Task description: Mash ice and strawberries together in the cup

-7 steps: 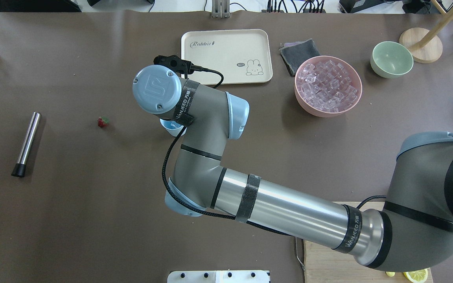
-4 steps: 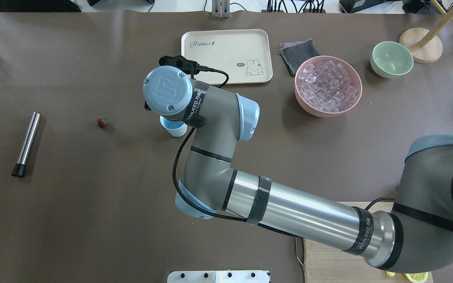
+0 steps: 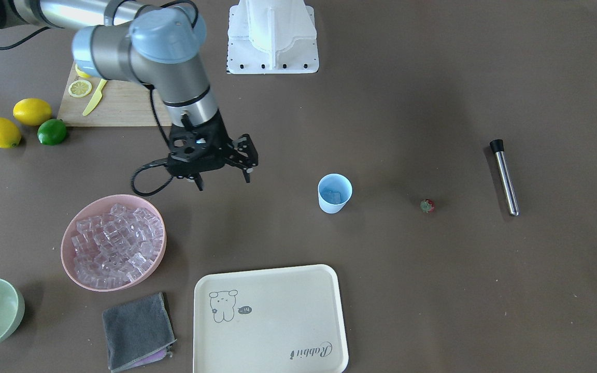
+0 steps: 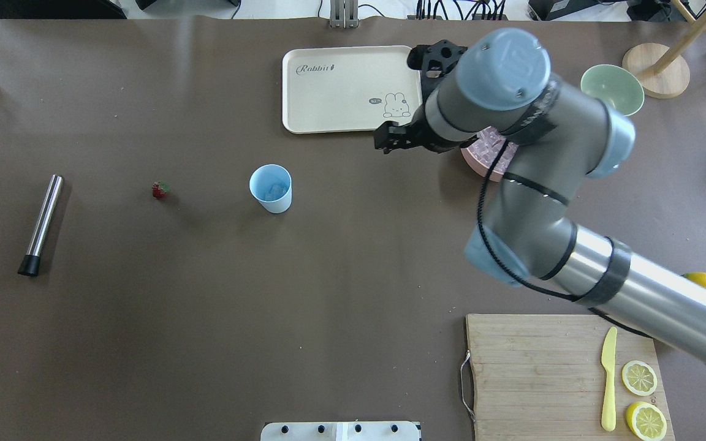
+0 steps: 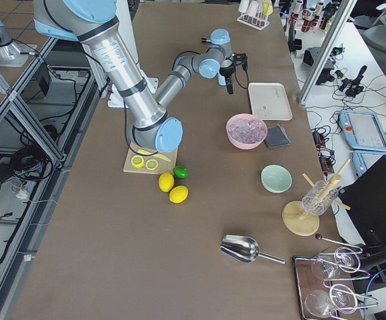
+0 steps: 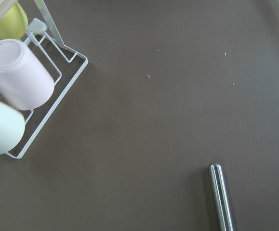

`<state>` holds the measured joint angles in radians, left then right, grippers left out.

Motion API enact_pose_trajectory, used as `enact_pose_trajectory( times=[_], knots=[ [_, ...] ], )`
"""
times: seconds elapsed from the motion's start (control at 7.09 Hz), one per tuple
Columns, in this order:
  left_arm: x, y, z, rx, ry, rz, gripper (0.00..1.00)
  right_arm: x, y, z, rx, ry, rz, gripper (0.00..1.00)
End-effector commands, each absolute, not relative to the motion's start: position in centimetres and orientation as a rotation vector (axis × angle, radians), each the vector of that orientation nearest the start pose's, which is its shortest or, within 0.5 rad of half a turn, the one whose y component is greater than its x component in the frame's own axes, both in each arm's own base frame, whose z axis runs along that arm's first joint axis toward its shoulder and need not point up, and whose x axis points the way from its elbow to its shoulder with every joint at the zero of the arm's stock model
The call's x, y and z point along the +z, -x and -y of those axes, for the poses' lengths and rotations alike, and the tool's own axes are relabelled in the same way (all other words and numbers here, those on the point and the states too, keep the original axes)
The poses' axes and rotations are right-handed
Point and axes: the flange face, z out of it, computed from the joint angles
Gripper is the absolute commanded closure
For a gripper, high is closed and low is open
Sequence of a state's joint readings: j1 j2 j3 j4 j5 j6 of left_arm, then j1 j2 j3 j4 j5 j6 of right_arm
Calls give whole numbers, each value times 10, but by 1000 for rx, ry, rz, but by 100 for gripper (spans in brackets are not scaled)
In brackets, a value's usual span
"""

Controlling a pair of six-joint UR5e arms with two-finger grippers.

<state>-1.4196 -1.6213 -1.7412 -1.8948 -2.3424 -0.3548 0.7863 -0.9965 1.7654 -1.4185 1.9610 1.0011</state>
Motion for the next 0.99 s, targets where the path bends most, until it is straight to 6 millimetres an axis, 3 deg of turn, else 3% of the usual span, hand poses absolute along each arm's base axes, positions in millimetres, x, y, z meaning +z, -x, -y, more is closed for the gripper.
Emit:
enact_pose_trajectory(
  times=[0.0, 0.14, 0.42, 0.56, 0.71, 0.85],
  knots=[
    [470, -124, 551, 9, -270, -831, 2, 309, 204, 548, -73, -265, 976, 2],
    [452, -177, 548, 14, -251, -836, 2, 354, 119, 543, -128, -312, 967, 1],
    [434, -194, 554, 7, -270, -836, 2, 459, -53, 529, -172, -418, 871, 1],
    [426, -213, 549, 15, -256, -848, 2, 504, -118, 514, -225, -420, 834, 1],
    [415, -252, 535, 36, -222, -873, 2, 536, -135, 500, -246, -323, 821, 1],
    [402, -303, 521, 59, -217, -866, 2, 567, -134, 484, -262, -261, 791, 1]
  ],
)
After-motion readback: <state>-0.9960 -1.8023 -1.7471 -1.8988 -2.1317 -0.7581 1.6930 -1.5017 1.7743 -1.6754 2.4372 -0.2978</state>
